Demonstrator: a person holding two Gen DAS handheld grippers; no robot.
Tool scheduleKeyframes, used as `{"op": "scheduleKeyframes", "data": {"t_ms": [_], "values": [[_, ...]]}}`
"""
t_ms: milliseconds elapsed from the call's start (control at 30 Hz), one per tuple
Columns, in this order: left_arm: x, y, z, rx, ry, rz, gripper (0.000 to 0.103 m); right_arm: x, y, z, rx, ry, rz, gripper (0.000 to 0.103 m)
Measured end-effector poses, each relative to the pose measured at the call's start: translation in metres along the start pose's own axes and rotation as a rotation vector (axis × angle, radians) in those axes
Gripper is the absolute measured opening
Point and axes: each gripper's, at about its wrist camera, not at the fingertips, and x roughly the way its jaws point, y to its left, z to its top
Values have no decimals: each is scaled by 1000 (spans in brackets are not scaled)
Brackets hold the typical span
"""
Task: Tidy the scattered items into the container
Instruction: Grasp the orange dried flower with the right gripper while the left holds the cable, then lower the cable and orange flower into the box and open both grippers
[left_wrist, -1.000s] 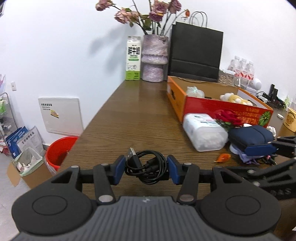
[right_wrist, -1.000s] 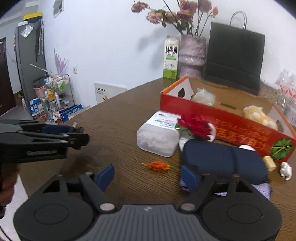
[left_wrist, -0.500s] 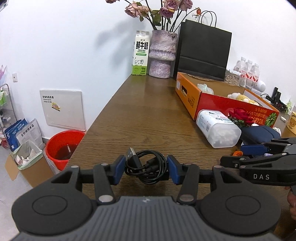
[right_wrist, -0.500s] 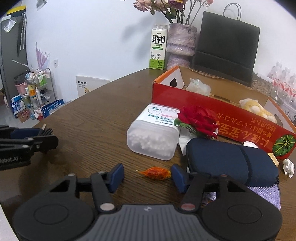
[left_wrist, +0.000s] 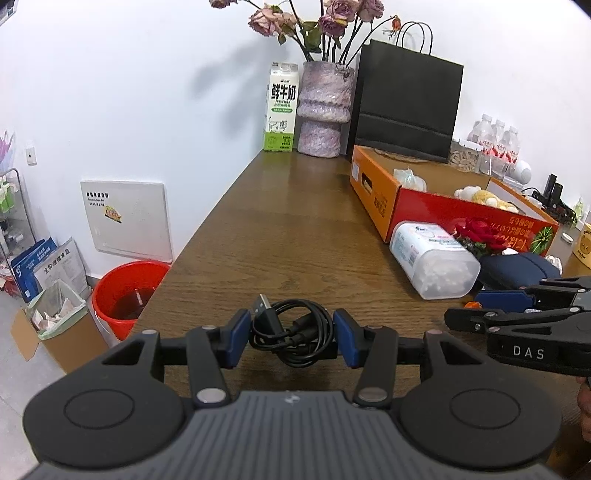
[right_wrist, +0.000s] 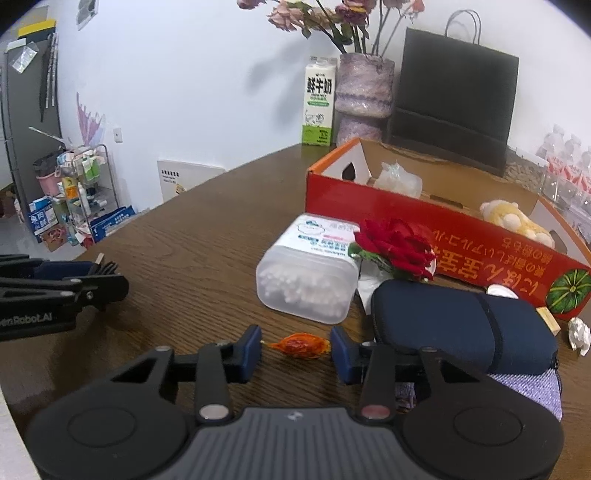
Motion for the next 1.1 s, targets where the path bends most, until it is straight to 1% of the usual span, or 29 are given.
{"op": "scheduleKeyframes", "data": {"t_ms": [300, 500, 667, 900, 1100], "values": [[-6, -20, 12, 20, -26, 1, 50, -16, -8, 8, 5, -77, 23, 40], [-5, -42, 28, 28, -60, -25, 50, -29, -27, 23, 22, -160, 0, 40], [0, -66, 47, 59, -104, -56, 50, -37, -54, 39, 46, -229, -30, 40], [18, -102, 80, 84, -155, -100, 50, -44, -104, 63, 110, -318, -93, 40], [46, -131, 106, 101, -158, -133, 50, -38, -146, 75, 162, -356, -153, 40]]}}
